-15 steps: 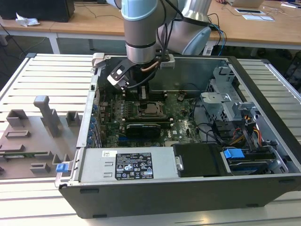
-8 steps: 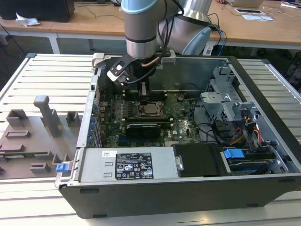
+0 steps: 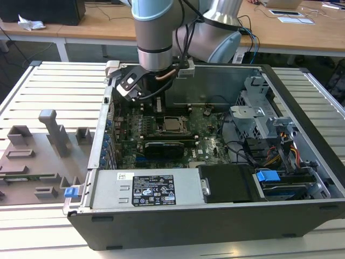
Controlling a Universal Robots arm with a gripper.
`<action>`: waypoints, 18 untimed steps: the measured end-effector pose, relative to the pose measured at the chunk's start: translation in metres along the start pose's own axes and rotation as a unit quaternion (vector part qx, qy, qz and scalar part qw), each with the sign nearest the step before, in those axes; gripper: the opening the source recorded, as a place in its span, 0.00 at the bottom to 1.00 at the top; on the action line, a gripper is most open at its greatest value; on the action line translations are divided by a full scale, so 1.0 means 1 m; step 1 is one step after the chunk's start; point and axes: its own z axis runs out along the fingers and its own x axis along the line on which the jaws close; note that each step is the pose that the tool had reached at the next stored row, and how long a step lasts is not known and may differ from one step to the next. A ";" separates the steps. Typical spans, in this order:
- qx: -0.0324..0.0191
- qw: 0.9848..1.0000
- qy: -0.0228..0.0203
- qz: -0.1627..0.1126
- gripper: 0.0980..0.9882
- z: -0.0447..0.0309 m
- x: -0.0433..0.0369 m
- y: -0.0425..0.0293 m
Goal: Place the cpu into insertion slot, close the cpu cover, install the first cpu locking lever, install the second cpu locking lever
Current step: 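Close the cpu cover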
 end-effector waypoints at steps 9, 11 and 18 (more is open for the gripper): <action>0.000 1.000 0.003 -0.002 0.01 0.0032 -0.0002 0.0046; 0.000 1.000 0.003 -0.002 0.01 -0.0027 -0.0002 0.0056; 0.039 0.999 0.004 -0.002 0.01 -0.0152 -0.0006 0.0171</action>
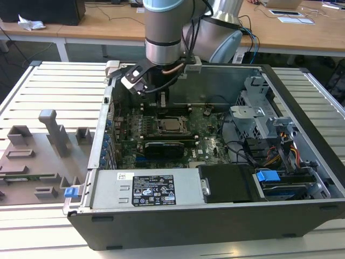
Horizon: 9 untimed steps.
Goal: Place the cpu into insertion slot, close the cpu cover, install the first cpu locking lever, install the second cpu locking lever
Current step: 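Close the cpu cover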
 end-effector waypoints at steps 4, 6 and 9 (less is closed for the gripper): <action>0.016 1.000 0.000 -0.025 0.01 0.0000 -0.0001 0.0040; 0.016 0.999 0.000 -0.036 0.01 0.0001 -0.0001 0.0045; 0.016 0.999 0.000 -0.037 0.01 0.0001 -0.0001 0.0045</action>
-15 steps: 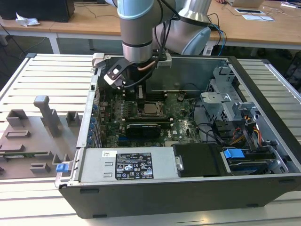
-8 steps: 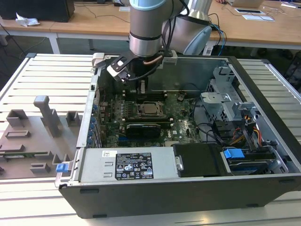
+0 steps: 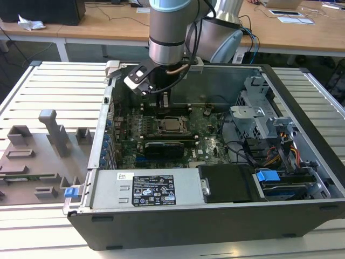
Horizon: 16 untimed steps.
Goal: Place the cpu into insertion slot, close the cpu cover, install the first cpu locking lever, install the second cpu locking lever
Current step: 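Close the cpu cover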
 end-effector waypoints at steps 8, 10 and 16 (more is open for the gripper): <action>0.001 1.000 0.000 0.000 0.01 0.0089 -0.0032 0.0031; 0.001 1.000 0.000 0.000 0.01 0.0123 -0.0033 0.0047; 0.001 1.000 0.000 0.000 0.01 0.0211 -0.0034 0.0055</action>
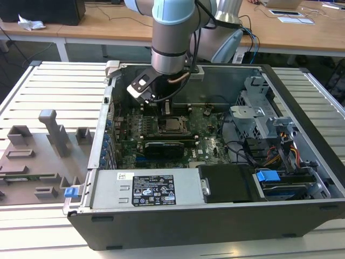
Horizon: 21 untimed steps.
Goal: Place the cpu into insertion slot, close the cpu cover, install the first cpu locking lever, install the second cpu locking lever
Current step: 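Close the cpu cover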
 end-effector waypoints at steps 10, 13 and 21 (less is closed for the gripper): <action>-0.001 1.000 0.001 -0.002 0.01 -0.0041 -0.0005 0.0067; 0.013 1.000 0.002 -0.002 0.01 -0.0095 -0.0073 0.0216; 0.026 1.000 0.003 -0.002 0.01 -0.0161 -0.0111 0.0396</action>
